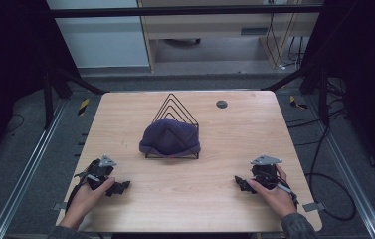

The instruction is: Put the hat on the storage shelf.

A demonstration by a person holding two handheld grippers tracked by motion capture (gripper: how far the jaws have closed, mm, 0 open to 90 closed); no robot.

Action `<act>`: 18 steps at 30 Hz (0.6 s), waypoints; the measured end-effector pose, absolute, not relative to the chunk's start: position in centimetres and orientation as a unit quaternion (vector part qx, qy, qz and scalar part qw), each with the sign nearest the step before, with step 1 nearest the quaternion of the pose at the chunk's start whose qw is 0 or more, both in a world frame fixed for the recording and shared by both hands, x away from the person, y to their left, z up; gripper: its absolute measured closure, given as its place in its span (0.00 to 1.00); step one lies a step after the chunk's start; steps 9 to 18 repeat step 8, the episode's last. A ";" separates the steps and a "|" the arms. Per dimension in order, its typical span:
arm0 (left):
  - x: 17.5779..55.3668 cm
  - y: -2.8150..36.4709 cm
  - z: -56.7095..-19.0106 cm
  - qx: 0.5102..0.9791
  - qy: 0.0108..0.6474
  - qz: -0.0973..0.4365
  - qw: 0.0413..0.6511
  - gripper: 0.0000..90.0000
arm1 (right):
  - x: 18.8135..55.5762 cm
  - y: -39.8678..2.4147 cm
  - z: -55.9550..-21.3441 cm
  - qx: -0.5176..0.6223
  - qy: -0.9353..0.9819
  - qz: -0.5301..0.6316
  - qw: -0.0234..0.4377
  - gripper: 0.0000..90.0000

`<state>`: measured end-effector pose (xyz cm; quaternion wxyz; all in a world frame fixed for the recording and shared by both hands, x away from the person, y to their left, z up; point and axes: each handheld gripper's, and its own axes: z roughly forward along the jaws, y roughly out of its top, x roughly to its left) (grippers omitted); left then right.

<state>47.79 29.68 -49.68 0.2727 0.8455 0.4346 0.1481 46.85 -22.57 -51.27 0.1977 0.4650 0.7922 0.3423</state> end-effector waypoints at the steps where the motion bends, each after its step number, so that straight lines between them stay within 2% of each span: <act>1: 47.8 29.7 -49.7 0.845 0.434 0.150 0.274 0.00 | 46.8 -22.4 -51.3 0.463 0.794 0.340 0.198 0.01; 18: 47.8 29.7 -49.7 0.846 0.432 0.150 0.274 0.00 | 46.8 -22.4 -51.3 0.463 0.794 0.340 0.198 0.01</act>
